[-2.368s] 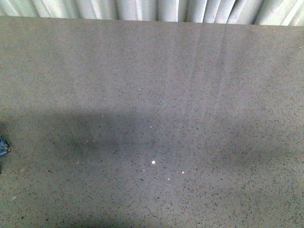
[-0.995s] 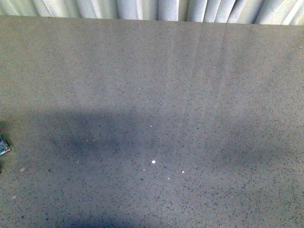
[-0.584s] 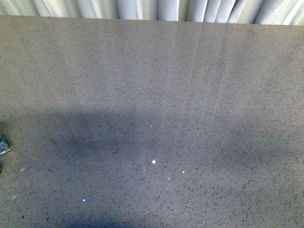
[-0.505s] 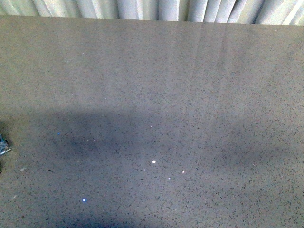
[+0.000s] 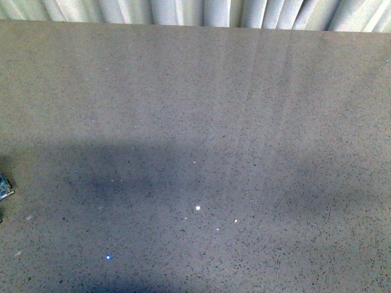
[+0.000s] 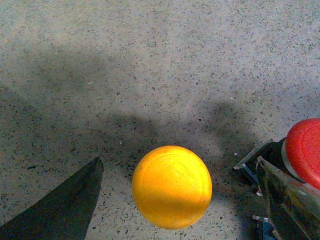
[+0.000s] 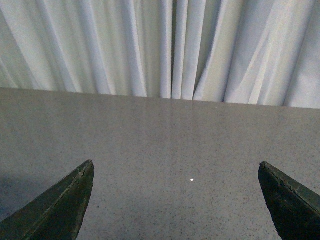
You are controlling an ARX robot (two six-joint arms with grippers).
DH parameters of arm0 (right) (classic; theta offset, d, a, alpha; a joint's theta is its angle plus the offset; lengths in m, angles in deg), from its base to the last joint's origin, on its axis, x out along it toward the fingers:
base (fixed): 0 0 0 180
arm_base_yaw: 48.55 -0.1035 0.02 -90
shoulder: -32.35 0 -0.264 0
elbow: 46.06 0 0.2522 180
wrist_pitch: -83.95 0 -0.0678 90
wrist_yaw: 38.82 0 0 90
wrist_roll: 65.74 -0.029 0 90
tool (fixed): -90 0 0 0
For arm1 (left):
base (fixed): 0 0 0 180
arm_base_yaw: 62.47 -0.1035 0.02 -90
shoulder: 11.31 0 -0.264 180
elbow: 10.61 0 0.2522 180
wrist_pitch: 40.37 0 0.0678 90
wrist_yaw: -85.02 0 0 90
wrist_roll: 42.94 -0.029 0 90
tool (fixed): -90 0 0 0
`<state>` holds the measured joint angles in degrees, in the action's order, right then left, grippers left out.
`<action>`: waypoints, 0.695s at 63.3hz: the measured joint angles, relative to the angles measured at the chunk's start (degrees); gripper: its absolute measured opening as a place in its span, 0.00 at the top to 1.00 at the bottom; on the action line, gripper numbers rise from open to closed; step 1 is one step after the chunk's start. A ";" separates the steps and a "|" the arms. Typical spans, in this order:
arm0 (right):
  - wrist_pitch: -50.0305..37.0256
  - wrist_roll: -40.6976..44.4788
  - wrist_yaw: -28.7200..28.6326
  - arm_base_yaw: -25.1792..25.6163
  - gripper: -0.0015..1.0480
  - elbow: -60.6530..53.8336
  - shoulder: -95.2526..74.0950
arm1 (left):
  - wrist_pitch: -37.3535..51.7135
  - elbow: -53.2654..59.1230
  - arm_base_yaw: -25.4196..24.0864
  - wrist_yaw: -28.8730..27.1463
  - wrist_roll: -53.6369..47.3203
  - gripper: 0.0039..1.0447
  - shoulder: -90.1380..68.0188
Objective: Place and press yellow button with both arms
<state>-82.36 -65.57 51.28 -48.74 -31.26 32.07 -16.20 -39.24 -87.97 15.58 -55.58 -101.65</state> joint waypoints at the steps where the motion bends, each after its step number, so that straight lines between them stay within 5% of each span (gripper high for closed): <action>1: 0.00 0.02 0.00 0.00 0.09 0.00 0.00 | 0.00 0.00 0.00 0.00 -0.02 0.17 0.00; 23: 0.00 0.02 0.00 0.00 0.09 0.00 0.00 | 0.61 0.00 0.00 0.00 -0.22 0.65 -0.59; 44: 0.00 0.02 0.00 0.00 0.09 0.00 0.00 | 1.01 0.02 0.22 0.04 -0.22 0.68 -0.68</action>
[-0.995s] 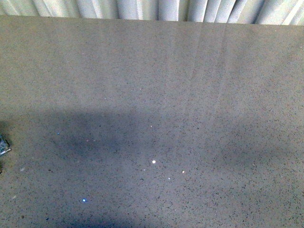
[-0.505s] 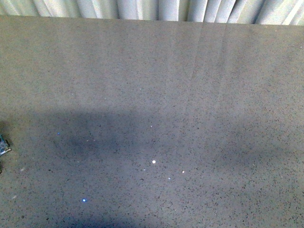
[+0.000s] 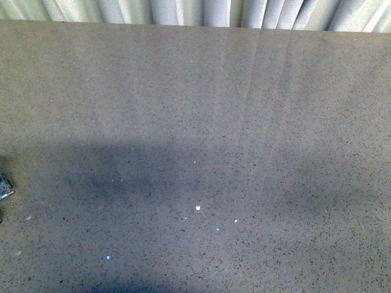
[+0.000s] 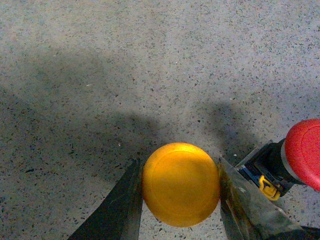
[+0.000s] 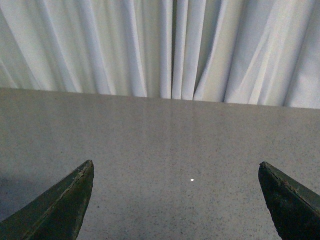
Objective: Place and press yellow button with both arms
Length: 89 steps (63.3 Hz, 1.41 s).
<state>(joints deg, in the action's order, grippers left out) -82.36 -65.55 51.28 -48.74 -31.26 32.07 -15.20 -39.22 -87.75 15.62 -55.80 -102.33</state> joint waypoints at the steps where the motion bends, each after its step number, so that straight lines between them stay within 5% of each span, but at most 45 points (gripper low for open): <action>1: 0.00 0.00 0.00 0.00 0.09 0.00 0.00 | -0.04 0.00 0.00 0.00 0.00 0.68 0.07; 32: 0.00 0.00 0.00 0.00 0.09 0.00 0.00 | -13.68 -6.75 -0.17 0.90 2.10 0.68 18.12; 38: 0.00 -0.02 0.00 0.00 0.09 0.00 0.00 | -15.96 -7.80 4.74 -0.90 3.17 0.68 21.24; 46: 0.00 -0.02 0.00 0.00 0.09 0.00 0.00 | -15.78 -8.57 20.13 -5.66 7.50 0.68 21.75; 62: 0.00 0.00 0.00 0.00 0.09 0.00 0.00 | -8.11 -9.46 39.36 -13.05 13.75 0.68 12.28; 73: 0.00 -0.02 0.00 0.00 0.09 0.00 0.00 | -2.21 -10.71 47.36 -15.63 16.24 0.68 5.01; 89: 0.00 0.00 0.00 0.00 0.09 0.00 0.00 | 3.87 -13.55 52.00 -18.08 18.08 0.68 -5.42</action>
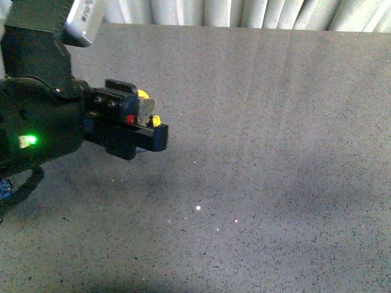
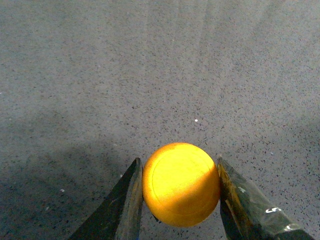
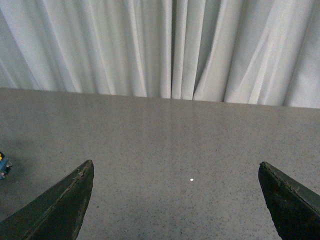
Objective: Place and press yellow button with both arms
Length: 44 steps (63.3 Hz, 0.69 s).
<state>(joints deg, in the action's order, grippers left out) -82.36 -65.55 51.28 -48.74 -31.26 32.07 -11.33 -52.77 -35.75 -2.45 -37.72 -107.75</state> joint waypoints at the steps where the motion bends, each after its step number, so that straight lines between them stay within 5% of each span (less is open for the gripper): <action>1: 0.00 -0.02 0.00 0.00 0.09 0.00 0.00 | 0.39 -0.37 0.26 -0.09 0.00 0.68 -0.90; 44: 0.00 -0.02 0.02 0.00 0.09 0.00 0.00 | 5.18 -6.95 1.73 -0.61 -0.72 0.68 -14.91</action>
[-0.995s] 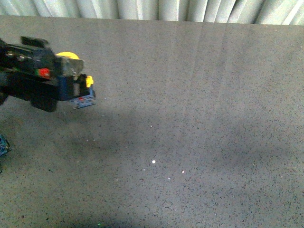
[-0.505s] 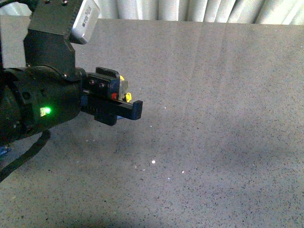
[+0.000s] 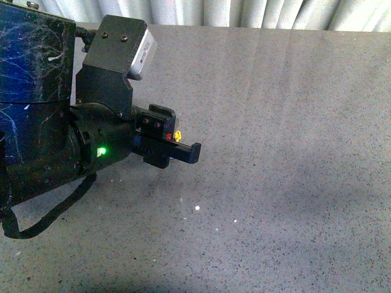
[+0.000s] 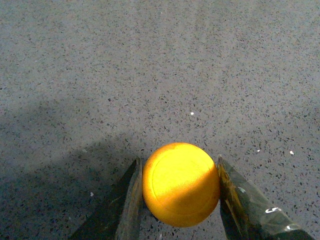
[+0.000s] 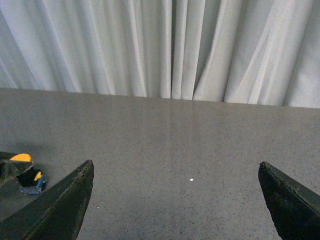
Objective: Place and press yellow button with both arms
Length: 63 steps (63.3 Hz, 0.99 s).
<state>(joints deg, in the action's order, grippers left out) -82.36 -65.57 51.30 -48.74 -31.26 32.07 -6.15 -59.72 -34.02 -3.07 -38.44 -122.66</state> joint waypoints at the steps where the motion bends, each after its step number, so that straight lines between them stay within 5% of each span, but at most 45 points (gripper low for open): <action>1: 0.00 0.00 -0.02 0.00 0.09 0.00 0.00 | 0.22 0.00 0.02 -0.04 -0.09 0.68 -0.15; 22: 0.00 0.00 -0.02 0.00 0.09 0.00 0.00 | 1.42 -0.61 0.63 -0.68 -1.46 0.68 -2.12; 49: 0.00 0.02 -0.02 0.00 0.09 0.00 0.00 | 1.99 2.95 0.96 -0.44 -1.84 0.07 0.48; 63: 0.00 0.02 -0.02 0.00 0.09 0.00 0.00 | 2.32 11.67 -2.43 1.86 -2.56 0.09 11.63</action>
<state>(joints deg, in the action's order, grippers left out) -82.36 -65.55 51.28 -48.74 -31.26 32.07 -3.83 -48.05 -36.45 -1.21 -41.00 -111.03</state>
